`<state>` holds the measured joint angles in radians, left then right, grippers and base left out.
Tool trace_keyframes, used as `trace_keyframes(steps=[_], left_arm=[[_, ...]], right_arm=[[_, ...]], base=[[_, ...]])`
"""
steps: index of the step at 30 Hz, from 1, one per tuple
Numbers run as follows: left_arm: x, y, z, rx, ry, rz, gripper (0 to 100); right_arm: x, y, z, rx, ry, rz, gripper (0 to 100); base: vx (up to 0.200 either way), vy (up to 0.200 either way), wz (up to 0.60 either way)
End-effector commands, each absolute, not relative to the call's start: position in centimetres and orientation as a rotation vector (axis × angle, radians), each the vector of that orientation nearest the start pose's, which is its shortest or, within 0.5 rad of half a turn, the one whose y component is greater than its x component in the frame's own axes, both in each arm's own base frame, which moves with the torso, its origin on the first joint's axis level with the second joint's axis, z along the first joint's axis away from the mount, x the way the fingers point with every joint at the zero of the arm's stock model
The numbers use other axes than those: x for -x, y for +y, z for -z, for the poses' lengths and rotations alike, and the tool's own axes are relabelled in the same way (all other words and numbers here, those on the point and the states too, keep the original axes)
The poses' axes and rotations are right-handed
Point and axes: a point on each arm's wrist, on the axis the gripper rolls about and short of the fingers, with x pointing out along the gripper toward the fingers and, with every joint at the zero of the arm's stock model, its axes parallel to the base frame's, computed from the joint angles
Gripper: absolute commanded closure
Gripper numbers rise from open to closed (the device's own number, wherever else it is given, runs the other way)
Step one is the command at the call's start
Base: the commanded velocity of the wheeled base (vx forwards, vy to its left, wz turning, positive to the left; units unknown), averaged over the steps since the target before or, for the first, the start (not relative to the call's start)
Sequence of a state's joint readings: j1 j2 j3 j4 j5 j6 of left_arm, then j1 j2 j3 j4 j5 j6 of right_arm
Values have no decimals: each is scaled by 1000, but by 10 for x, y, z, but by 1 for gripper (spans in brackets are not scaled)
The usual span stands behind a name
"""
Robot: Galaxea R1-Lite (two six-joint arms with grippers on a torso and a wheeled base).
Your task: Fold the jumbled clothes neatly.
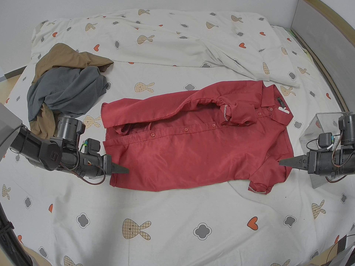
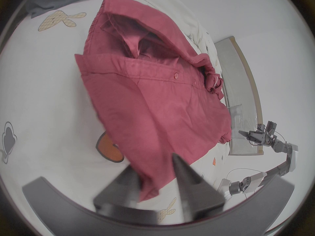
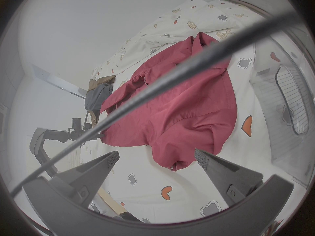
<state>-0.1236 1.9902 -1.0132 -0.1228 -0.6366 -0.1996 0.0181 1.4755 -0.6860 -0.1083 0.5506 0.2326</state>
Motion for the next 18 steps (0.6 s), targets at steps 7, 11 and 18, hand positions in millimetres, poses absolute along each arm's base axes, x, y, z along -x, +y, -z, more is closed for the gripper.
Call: trace_keyframes(steps=[7, 11, 18], left_arm=[[-311, -51, -152, 486, 819, 603, 100], [-293, -51, -176, 543, 808, 592, 100], [-285, -50, -199, 649, 899, 502, 100]], right_arm=[[-220, 15, -167, -398, 718, -466, 0], [-219, 15, -167, -416, 723, -461, 0], [-219, 15, -167, -441, 730, -450, 0]], base=[[0, 0, 0], [0, 0, 0], [0, 0, 0]])
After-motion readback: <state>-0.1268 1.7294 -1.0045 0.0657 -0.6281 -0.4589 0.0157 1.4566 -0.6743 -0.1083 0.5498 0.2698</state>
